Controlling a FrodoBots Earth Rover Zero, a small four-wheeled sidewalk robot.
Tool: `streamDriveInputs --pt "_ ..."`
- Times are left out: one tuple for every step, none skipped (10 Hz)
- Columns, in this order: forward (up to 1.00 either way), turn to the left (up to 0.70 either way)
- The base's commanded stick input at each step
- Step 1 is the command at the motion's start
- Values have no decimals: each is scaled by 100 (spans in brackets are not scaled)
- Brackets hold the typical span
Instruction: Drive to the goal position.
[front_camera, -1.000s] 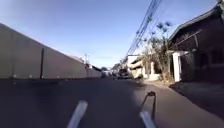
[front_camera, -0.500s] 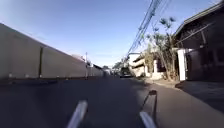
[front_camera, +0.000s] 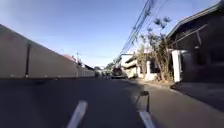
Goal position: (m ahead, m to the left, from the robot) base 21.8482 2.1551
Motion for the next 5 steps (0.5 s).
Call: streamDriveInputs --pt "85 -34" --pt "85 -34" --pt "85 -34" --pt "85 -34" --pt "85 -34"
